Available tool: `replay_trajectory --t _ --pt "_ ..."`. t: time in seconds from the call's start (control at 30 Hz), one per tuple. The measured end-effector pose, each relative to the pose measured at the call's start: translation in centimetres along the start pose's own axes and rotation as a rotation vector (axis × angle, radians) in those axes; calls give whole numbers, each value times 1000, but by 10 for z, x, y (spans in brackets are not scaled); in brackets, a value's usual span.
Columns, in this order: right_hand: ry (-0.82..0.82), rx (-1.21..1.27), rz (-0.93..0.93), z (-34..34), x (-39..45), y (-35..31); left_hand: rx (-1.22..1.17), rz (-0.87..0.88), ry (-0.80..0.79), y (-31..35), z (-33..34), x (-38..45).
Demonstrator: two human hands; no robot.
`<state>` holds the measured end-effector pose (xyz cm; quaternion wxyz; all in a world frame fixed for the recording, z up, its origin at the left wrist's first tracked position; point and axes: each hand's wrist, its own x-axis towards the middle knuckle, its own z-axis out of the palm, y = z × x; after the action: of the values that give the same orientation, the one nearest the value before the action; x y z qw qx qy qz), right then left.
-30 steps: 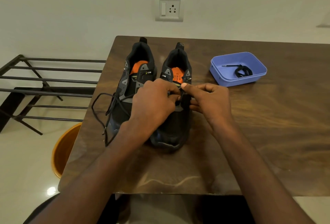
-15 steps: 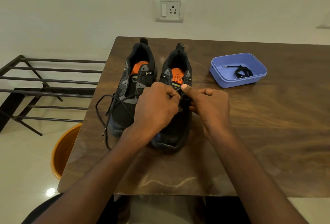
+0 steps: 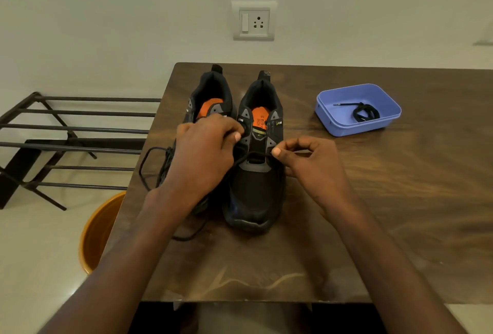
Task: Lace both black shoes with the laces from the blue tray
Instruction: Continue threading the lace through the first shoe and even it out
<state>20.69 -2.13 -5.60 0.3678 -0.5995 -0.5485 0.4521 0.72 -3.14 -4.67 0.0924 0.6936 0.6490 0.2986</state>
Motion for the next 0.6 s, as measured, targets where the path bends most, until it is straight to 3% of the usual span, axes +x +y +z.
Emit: replay_trajectory --t 0.23,0.33,0.4,0.43,0.5,0.53,0.6 --pt "25 -171 -47 0 3 1 -126 -55 -130 -3 -1 2" --pt "70 93 15 -11 4 -4 -141 -30 -158 -4 -1 3" --pt "251 379 60 -23 6 -7 -152 -11 -169 -5 -2 3" --pt "375 374 23 -30 9 -5 -157 -4 -175 -5 -3 4" --pt "541 84 -126 -36 14 3 -155 6 -186 -4 -6 4" --pt "550 -80 -215 -34 14 8 -150 11 -188 -5 -7 4" --pt "403 -352 -383 -26 13 11 -144 17 -190 -6 -6 4"
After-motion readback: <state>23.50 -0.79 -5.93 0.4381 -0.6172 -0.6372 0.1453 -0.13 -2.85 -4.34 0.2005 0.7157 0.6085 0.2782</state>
